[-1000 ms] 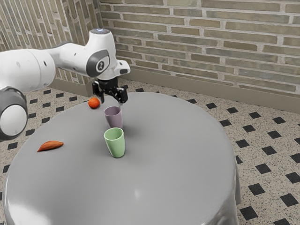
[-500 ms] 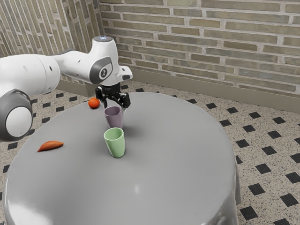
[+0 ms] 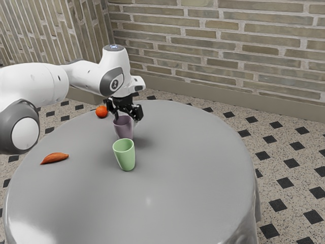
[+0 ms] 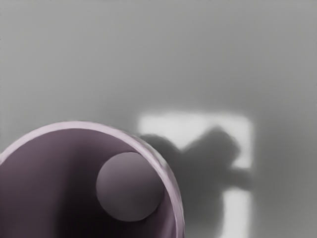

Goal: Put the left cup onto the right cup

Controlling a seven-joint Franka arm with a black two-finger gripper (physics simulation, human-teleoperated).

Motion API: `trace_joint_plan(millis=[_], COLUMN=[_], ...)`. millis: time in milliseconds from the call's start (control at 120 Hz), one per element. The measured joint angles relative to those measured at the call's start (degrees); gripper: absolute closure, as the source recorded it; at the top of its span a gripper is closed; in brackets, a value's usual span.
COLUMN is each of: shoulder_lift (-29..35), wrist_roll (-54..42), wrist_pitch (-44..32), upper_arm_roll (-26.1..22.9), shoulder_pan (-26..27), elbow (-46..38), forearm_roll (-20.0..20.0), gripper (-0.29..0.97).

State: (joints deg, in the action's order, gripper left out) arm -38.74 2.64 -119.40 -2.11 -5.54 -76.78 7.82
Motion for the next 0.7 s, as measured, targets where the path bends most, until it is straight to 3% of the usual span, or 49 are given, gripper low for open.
trace_joint_plan(millis=[550, 700], shoulder_lift=[-2.5, -2.8], wrist_roll=[-0.2, -0.1], wrist_pitch=[-0.8, -0.8], upper_arm_roll=[0.0, -0.1], shoulder_pan=[0.0, 0.0], elbow=[1.3, 1.3], forearm_roll=[-0.1, -0.2], gripper=[0.0, 0.1])
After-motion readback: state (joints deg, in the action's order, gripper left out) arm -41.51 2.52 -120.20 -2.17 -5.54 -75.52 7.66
